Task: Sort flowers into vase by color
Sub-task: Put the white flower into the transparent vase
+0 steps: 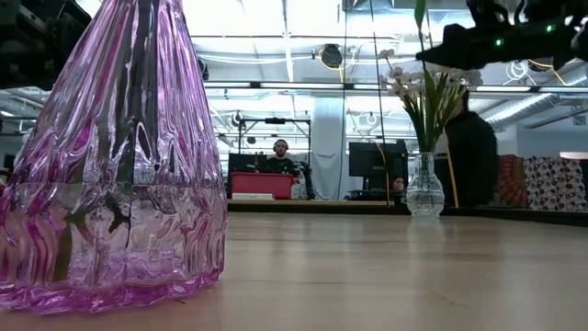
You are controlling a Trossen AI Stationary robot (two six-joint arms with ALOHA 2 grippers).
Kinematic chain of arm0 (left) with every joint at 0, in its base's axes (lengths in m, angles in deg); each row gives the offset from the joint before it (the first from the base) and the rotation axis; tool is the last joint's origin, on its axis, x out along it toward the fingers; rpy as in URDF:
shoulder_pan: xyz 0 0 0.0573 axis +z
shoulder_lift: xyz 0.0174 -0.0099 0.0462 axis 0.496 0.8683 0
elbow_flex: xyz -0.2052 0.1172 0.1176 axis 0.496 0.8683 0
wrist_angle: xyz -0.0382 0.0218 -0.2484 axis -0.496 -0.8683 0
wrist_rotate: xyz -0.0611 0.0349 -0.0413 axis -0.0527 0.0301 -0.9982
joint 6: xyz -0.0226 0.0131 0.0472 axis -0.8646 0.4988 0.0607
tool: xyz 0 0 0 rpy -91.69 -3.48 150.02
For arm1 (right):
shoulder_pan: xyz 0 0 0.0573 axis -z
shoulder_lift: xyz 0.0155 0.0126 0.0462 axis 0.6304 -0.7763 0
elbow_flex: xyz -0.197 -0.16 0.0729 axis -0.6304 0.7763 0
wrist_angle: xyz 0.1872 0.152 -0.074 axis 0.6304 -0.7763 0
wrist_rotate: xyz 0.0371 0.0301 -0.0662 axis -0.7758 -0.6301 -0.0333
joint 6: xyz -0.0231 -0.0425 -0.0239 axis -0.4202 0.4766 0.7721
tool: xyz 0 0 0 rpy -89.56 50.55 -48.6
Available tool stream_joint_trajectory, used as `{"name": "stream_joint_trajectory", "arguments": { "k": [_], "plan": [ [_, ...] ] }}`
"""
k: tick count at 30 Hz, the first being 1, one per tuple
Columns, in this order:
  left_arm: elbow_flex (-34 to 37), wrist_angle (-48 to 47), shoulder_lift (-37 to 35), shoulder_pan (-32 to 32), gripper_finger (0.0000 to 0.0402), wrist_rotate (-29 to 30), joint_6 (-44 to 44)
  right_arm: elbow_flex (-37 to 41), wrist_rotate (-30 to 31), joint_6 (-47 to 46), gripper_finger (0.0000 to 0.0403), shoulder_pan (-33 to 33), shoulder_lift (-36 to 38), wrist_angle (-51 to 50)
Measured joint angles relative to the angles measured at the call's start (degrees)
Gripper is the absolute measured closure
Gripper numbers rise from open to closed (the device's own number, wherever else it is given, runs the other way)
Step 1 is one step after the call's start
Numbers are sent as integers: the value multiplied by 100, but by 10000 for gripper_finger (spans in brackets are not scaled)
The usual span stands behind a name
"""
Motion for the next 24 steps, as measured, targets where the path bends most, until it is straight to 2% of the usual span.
{"name": "stream_joint_trajectory", "arguments": {
  "k": [7,12,18,24],
  "plan": [
    [0,-1,0,0,299,-1,0,532,-20,-297,403,391,-8,504],
    [2,0,0,0,299,-1,1,621,-30,-261,403,488,-22,1004],
    [2,0,1,0,299,-1,0,623,-32,-426,403,622,-133,634],
    [2,-1,1,0,299,1,1,741,-167,-538,403,668,-538,713]
  ]
}}
